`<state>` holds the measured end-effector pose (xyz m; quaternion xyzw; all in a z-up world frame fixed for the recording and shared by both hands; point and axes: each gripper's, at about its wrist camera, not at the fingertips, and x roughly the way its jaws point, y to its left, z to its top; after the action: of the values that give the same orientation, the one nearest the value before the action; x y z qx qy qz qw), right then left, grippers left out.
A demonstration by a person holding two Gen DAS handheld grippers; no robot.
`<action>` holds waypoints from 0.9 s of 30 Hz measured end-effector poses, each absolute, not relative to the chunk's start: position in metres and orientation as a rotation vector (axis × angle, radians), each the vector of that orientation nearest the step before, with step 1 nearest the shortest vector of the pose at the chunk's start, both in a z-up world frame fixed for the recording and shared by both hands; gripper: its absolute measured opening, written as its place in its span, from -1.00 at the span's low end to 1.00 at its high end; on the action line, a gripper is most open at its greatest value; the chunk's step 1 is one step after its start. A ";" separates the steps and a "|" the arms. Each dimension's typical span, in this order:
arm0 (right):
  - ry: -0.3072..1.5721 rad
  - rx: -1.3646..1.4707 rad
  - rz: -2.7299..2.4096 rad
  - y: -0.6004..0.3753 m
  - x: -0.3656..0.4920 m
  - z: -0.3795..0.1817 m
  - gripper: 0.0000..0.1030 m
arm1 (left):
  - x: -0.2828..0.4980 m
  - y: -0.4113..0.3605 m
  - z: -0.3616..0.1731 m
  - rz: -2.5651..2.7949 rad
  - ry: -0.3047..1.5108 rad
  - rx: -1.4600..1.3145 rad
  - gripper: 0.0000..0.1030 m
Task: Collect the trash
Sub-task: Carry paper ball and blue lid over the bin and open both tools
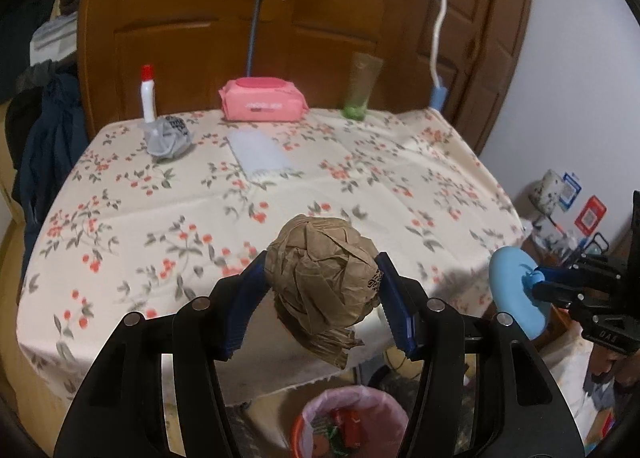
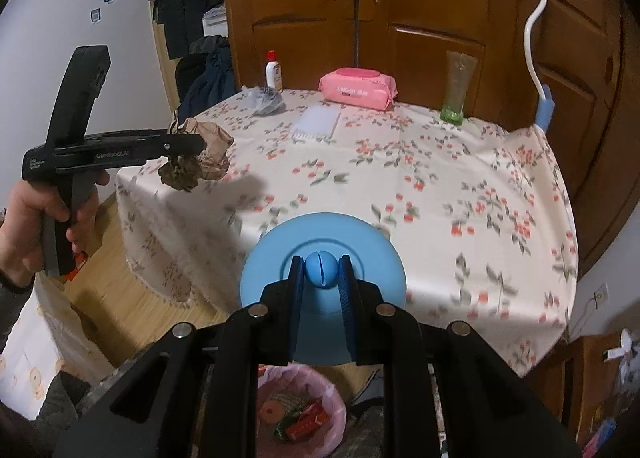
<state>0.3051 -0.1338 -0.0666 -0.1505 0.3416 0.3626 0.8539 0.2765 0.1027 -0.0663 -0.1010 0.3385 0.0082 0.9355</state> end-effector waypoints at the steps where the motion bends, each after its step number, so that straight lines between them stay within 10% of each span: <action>1: 0.725 -0.316 0.764 -0.137 0.300 -0.069 -0.66 | 0.272 0.099 -0.068 0.007 0.698 -0.204 0.09; 27: 1.065 -0.381 0.773 -0.159 0.241 -0.222 -0.66 | 0.203 0.053 -0.232 -0.060 0.984 -0.350 0.09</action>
<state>0.2415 -0.1589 -0.2218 -0.1758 0.4920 0.3568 0.7744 0.2032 0.0534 -0.2315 -0.1670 0.4699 -0.0287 0.8663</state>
